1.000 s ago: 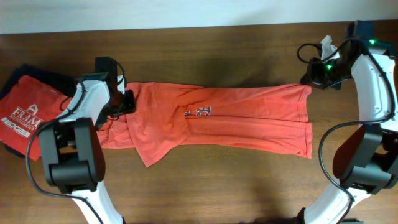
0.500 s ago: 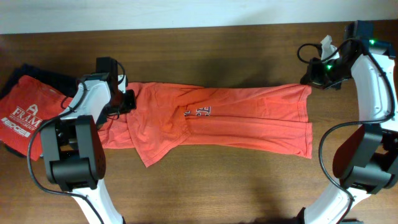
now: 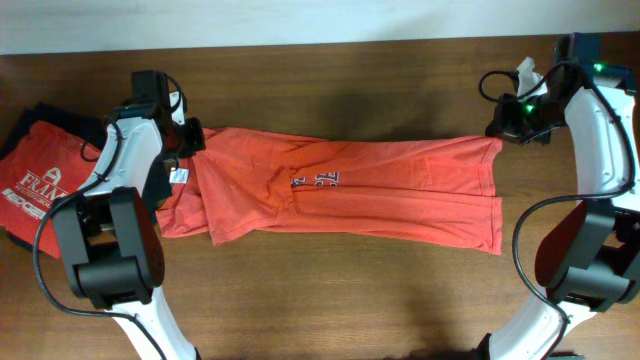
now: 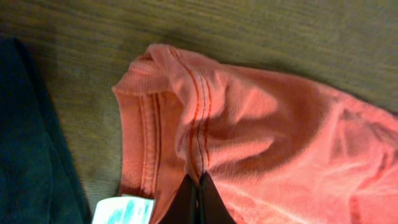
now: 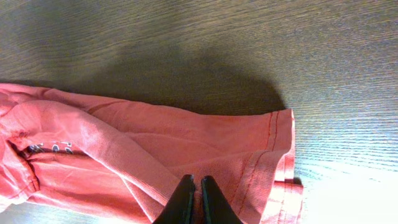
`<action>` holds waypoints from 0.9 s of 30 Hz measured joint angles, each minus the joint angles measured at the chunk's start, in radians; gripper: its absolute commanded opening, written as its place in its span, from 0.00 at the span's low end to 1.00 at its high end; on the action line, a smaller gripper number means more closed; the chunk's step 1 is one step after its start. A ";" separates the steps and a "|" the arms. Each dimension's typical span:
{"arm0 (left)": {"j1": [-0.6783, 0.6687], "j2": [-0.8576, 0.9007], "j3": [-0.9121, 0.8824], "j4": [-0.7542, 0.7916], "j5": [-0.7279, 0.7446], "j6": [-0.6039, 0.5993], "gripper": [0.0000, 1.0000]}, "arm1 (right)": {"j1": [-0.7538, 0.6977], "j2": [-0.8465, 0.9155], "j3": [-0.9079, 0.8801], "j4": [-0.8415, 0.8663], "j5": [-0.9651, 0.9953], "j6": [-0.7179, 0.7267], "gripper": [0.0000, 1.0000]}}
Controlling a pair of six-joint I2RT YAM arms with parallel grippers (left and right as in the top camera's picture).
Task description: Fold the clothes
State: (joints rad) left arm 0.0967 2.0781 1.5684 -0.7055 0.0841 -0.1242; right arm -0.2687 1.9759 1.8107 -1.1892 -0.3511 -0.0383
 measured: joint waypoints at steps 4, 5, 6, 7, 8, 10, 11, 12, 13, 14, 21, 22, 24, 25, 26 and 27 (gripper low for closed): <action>0.002 0.000 0.000 0.008 0.015 -0.006 0.00 | 0.000 0.000 0.000 0.000 0.004 0.000 0.06; 0.003 0.000 0.000 0.016 0.017 -0.008 0.00 | 0.000 0.000 0.000 0.000 0.004 0.000 0.06; 0.007 0.000 0.000 0.034 0.019 -0.008 0.00 | 0.000 0.000 0.000 0.000 0.005 0.000 0.06; 0.010 0.000 0.000 0.042 0.021 -0.008 0.00 | 0.000 0.000 0.000 0.000 0.007 0.000 0.06; 0.015 0.000 0.000 0.058 0.023 -0.009 0.00 | 0.000 0.000 0.000 0.000 0.008 0.000 0.07; 0.024 0.000 0.000 0.092 0.025 -0.009 0.00 | 0.000 0.000 0.000 0.000 0.008 0.000 0.06; 0.027 0.000 0.000 0.105 0.025 -0.010 0.00 | 0.000 0.000 0.000 0.000 0.011 0.000 0.06; 0.027 0.000 0.000 0.115 0.025 -0.012 0.00 | 0.000 0.000 0.000 0.001 0.011 0.000 0.06; 0.027 0.000 0.000 0.120 0.025 -0.012 0.00 | 0.000 0.000 0.000 0.002 0.011 0.000 0.06; 0.027 0.000 0.000 0.122 0.025 -0.012 0.00 | 0.000 0.000 0.000 0.009 0.011 0.000 0.06; 0.027 0.000 0.000 0.123 0.025 -0.012 0.00 | 0.000 0.000 0.000 -0.002 0.033 0.000 0.05; 0.027 0.000 0.000 0.123 0.025 -0.012 0.00 | 0.000 0.000 0.000 -0.012 0.043 0.001 0.05; 0.027 0.000 0.000 0.122 0.025 -0.012 0.00 | 0.000 0.000 0.000 -0.071 0.077 0.000 0.05; 0.027 0.000 0.000 0.122 0.025 -0.012 0.00 | 0.000 0.000 0.000 -0.086 0.086 0.001 0.06; 0.027 0.000 0.000 0.122 0.025 -0.012 0.00 | 0.000 0.000 0.000 -0.118 0.105 0.000 0.05; 0.027 0.000 0.000 0.122 0.025 -0.012 0.00 | 0.000 0.000 -0.001 -0.141 0.117 0.001 0.06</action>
State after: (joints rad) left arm 0.1238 2.0781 1.5688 -0.5835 0.1089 -0.1360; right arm -0.2687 1.9759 1.8099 -1.3304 -0.2337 -0.0376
